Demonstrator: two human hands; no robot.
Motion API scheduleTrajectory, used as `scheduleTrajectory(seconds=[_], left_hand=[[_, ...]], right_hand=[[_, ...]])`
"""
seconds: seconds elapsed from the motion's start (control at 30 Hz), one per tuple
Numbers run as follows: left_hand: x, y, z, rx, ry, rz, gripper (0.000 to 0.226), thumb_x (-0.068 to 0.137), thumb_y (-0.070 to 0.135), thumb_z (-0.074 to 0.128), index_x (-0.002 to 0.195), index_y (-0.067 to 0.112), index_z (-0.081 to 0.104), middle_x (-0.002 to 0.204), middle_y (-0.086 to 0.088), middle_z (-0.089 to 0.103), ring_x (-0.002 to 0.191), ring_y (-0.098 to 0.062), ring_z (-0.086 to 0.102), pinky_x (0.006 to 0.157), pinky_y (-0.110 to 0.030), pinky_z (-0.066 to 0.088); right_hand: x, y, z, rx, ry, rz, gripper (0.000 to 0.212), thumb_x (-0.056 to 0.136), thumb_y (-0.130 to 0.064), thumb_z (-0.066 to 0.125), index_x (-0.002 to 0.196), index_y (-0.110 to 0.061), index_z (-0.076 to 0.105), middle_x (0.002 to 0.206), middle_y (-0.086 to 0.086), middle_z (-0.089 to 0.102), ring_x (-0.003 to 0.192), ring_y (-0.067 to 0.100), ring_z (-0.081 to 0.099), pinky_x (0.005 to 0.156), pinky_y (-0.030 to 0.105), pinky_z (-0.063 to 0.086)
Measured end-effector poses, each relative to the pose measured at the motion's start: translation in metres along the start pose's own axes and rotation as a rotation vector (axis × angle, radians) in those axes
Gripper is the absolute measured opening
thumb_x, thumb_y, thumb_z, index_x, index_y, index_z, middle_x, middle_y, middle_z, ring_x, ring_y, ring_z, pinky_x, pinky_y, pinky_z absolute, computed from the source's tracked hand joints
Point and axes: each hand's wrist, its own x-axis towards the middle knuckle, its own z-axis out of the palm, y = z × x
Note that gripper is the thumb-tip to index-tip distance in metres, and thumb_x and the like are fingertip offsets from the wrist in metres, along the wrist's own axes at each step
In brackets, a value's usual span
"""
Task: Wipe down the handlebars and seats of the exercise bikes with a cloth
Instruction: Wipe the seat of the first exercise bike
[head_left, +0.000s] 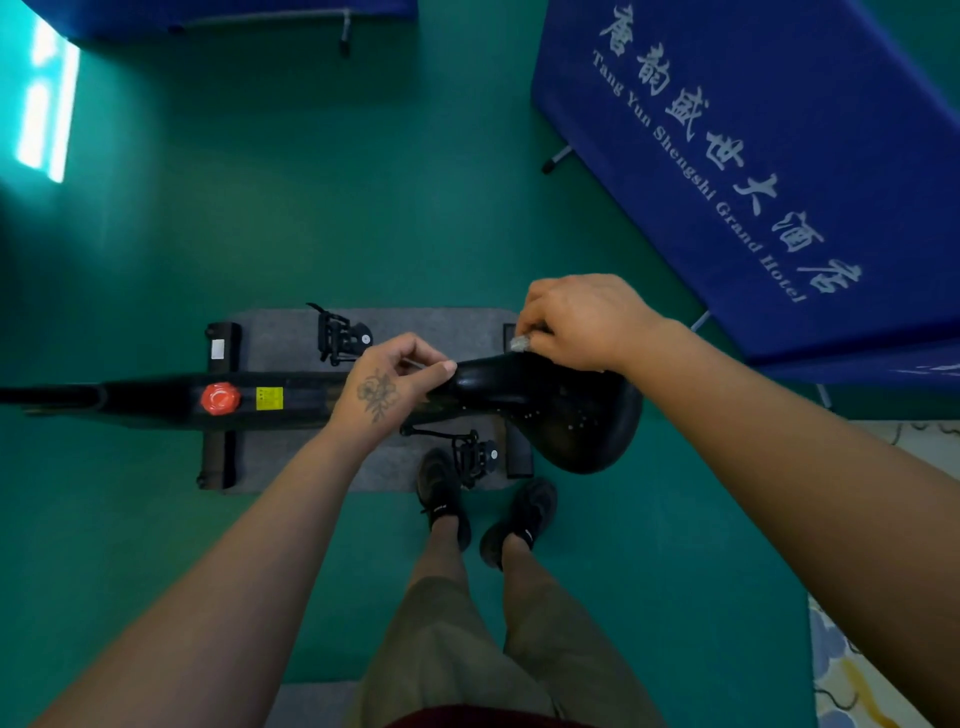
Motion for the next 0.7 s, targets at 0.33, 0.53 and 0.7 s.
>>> scheduleTrajectory(seconds=[0.33, 0.53, 0.7], left_hand=[[0.004, 0.004, 0.005, -0.003, -0.048, 0.034, 0.015, 0.086, 0.029, 0.081, 0.094, 0.017, 0.078, 0.092, 0.000, 0.076, 0.089, -0.022, 0.071, 0.086, -0.036, 0.056], [0.006, 0.004, 0.005, -0.007, -0.061, 0.012, 0.014, 0.086, 0.031, 0.082, 0.093, 0.020, 0.079, 0.091, 0.002, 0.077, 0.087, -0.014, 0.070, 0.089, -0.038, 0.056], [0.007, 0.003, 0.005, -0.005, -0.065, 0.005, 0.013, 0.085, 0.033, 0.082, 0.092, 0.022, 0.079, 0.091, 0.002, 0.077, 0.087, -0.012, 0.070, 0.090, -0.038, 0.055]], right_hand=[[0.000, 0.003, 0.006, 0.120, -0.035, -0.062, 0.027, 0.097, -0.040, 0.057, 0.118, -0.041, 0.074, 0.120, -0.014, 0.066, 0.114, 0.018, 0.064, 0.088, 0.036, 0.052], [0.004, 0.028, 0.002, 0.128, -0.070, -0.087, 0.026, 0.093, -0.045, 0.062, 0.116, -0.048, 0.073, 0.121, -0.020, 0.064, 0.114, 0.013, 0.063, 0.088, 0.033, 0.048], [0.009, 0.057, -0.007, 0.146, -0.082, -0.044, 0.024, 0.090, -0.046, 0.067, 0.112, -0.051, 0.074, 0.119, -0.020, 0.064, 0.113, 0.011, 0.062, 0.084, 0.028, 0.037]])
